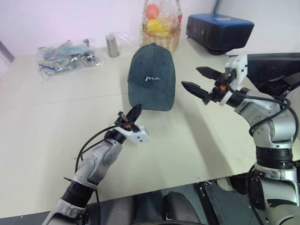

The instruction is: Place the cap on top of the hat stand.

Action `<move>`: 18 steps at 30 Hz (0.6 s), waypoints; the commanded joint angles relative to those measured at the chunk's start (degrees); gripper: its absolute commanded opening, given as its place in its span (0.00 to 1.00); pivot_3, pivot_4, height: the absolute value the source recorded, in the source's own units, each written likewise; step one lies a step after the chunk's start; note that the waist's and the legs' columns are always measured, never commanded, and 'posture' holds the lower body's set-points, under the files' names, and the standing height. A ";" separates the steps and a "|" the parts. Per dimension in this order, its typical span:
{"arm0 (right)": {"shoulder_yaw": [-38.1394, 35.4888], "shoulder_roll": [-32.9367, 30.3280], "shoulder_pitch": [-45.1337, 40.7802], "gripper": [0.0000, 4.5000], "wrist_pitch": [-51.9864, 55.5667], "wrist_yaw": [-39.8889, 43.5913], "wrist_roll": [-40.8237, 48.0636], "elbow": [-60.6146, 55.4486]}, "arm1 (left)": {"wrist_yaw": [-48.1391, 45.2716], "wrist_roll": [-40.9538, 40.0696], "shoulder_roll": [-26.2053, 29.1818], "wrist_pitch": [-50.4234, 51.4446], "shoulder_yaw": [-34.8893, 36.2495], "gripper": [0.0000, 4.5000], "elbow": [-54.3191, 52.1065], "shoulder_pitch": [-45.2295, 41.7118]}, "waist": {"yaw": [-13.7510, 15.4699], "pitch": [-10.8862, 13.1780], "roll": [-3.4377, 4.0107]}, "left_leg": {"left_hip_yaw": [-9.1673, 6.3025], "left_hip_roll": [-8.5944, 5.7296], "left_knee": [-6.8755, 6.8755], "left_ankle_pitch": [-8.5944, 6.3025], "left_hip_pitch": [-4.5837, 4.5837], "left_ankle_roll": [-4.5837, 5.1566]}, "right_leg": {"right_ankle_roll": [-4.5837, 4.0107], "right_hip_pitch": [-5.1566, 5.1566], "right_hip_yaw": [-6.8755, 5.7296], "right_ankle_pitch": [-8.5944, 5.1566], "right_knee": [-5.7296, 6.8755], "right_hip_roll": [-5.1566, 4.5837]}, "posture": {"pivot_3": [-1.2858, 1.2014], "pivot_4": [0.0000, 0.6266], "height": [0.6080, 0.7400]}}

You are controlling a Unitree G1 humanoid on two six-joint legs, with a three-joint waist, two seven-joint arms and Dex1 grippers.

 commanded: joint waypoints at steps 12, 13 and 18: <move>-0.45 -0.74 -1.23 1.00 -0.95 0.05 0.23 -1.98 | -0.77 0.45 0.89 -3.49 -3.18 0.01 0.82 -0.68 | 0.04 0.00 0.00 | 0.00 -0.01 0.00 0.00 0.00 0.00 | 0.00 0.01 -0.01 0.00 0.00 -0.01 | 0.52 0.24 1.00; -0.44 -0.75 -1.23 1.00 -0.94 0.04 0.23 -2.02 | -1.06 0.77 0.90 -2.94 -3.18 0.01 0.65 -0.54 | 0.05 0.00 0.00 | 0.00 -0.01 0.00 0.00 0.00 0.00 | 0.00 0.01 0.00 0.00 -0.01 -0.01 | 0.52 0.24 1.00; -0.32 -0.77 -1.36 1.00 -0.90 0.05 0.16 -2.01 | -3.53 -2.12 1.03 -3.42 -3.13 0.01 0.27 -0.20 | 0.05 0.00 0.00 | -0.01 -0.01 0.00 0.00 0.00 0.00 | 0.00 0.02 -0.01 0.00 -0.01 -0.01 | 0.52 0.24 1.00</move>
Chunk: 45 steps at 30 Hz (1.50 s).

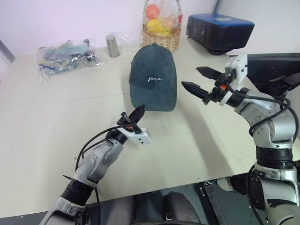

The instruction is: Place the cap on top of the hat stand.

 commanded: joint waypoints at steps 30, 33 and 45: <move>0.85 -2.60 -1.44 1.00 0.09 3.53 0.72 -1.09 | -10.76 -18.87 6.68 -8.30 3.29 0.99 -2.88 7.67 | -0.28 0.01 0.01 | 0.00 0.03 -0.03 -0.01 -0.02 0.02 | 0.00 -0.08 0.02 0.00 -0.02 0.02 | 0.52 0.24 1.00; 1.37 -3.93 -0.89 1.00 0.87 5.64 1.33 -1.24 | -11.69 -23.69 7.76 -8.39 6.64 0.99 -4.12 11.03 | -0.26 0.01 0.02 | 0.00 0.04 -0.03 -0.02 -0.02 0.03 | 0.00 -0.06 0.02 0.00 -0.04 0.01 | 0.52 0.24 1.00; 2.30 -5.24 1.04 1.00 -0.26 10.29 0.34 1.41 | -21.89 -48.35 11.18 -3.29 23.41 0.99 -6.81 21.48 | -0.30 0.02 0.03 | 0.00 0.06 -0.03 -0.03 -0.01 0.04 | -0.01 -0.04 0.01 0.00 -0.08 0.00 | 0.52 0.24 1.00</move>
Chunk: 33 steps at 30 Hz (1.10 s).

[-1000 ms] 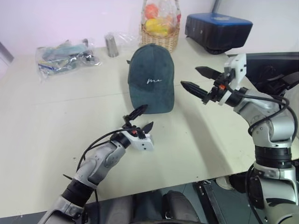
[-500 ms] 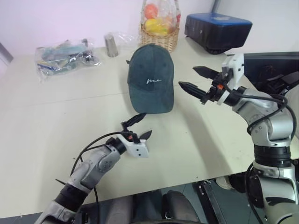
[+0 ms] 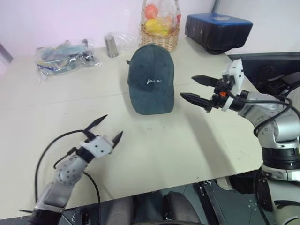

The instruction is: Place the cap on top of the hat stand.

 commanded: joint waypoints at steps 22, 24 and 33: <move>-1.10 -3.74 0.50 1.00 -3.66 3.59 -1.04 1.87 | -28.26 -26.58 15.01 20.06 11.96 0.99 12.88 -29.61 | -1.14 0.04 0.02 | -0.02 -0.03 -0.01 -0.01 -0.03 0.02 | 0.00 0.00 -0.05 0.00 -0.08 0.04 | 0.52 0.24 1.00; -1.22 -3.90 0.68 1.00 -3.59 3.42 -1.02 1.65 | -30.24 -26.72 14.59 20.70 10.54 0.99 12.78 -30.74 | -1.32 0.04 0.02 | -0.02 -0.03 -0.01 -0.01 -0.04 0.02 | 0.00 0.00 -0.05 0.00 -0.08 0.04 | 0.52 0.24 1.00; -0.56 -6.46 1.25 1.00 -3.56 4.46 -0.96 -0.35 | -33.35 -26.24 13.99 20.54 10.67 0.99 13.38 -31.33 | -1.42 0.05 0.03 | -0.01 -0.01 -0.02 -0.02 -0.05 0.04 | 0.00 -0.04 -0.03 0.00 -0.08 0.06 | 0.52 0.24 1.00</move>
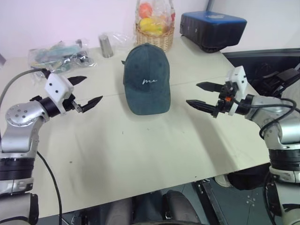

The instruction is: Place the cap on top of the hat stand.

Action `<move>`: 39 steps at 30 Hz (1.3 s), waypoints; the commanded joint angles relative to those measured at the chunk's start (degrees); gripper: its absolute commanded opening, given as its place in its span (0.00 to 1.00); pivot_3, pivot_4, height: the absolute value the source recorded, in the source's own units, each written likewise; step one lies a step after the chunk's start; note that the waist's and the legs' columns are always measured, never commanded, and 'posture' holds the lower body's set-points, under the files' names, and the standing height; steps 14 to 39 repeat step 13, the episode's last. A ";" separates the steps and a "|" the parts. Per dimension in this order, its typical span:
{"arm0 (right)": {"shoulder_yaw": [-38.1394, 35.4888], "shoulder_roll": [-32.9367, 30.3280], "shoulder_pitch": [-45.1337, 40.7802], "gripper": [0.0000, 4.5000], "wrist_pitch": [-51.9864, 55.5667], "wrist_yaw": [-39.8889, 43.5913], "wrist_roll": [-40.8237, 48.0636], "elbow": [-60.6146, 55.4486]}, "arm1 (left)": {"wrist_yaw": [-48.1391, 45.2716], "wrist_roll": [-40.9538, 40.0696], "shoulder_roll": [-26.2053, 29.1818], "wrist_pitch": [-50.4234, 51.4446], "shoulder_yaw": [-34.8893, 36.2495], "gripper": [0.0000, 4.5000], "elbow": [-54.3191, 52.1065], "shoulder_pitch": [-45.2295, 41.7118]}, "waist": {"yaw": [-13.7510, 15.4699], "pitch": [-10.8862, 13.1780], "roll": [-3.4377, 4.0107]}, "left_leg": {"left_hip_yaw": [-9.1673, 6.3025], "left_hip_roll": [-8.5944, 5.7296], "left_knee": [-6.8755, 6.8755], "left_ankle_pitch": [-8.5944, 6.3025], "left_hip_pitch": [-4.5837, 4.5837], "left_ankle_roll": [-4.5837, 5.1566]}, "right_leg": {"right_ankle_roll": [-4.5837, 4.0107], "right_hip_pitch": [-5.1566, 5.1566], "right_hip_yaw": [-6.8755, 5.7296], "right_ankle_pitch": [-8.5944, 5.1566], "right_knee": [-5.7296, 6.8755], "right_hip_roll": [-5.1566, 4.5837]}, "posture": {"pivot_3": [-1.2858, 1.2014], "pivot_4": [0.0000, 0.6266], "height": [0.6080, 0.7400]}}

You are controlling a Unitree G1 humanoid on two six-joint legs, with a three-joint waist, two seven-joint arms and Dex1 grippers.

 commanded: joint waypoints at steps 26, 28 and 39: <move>-0.51 -1.76 -1.73 1.00 -1.97 2.08 -0.36 -1.79 | -1.18 -0.86 0.33 0.06 2.08 0.99 -2.00 -0.22 | 0.11 0.00 0.00 | 0.00 0.00 0.01 0.00 0.00 0.00 | 0.00 0.01 0.00 0.00 0.00 -0.01 | 0.52 0.24 1.00; -0.51 -1.76 -1.73 1.00 -1.97 2.08 -0.36 -1.79 | -1.18 -0.86 0.33 0.06 2.08 0.99 -2.00 -0.22 | 0.11 0.00 0.00 | 0.00 0.00 0.01 0.00 0.00 0.00 | 0.00 0.01 0.00 0.00 0.00 -0.01 | 0.52 0.24 1.00; -0.51 -1.76 -1.73 1.00 -1.97 2.08 -0.36 -1.79 | -1.18 -0.86 0.33 0.06 2.08 0.99 -2.00 -0.22 | 0.11 0.00 0.00 | 0.00 0.00 0.01 0.00 0.00 0.00 | 0.00 0.01 0.00 0.00 0.00 -0.01 | 0.52 0.24 1.00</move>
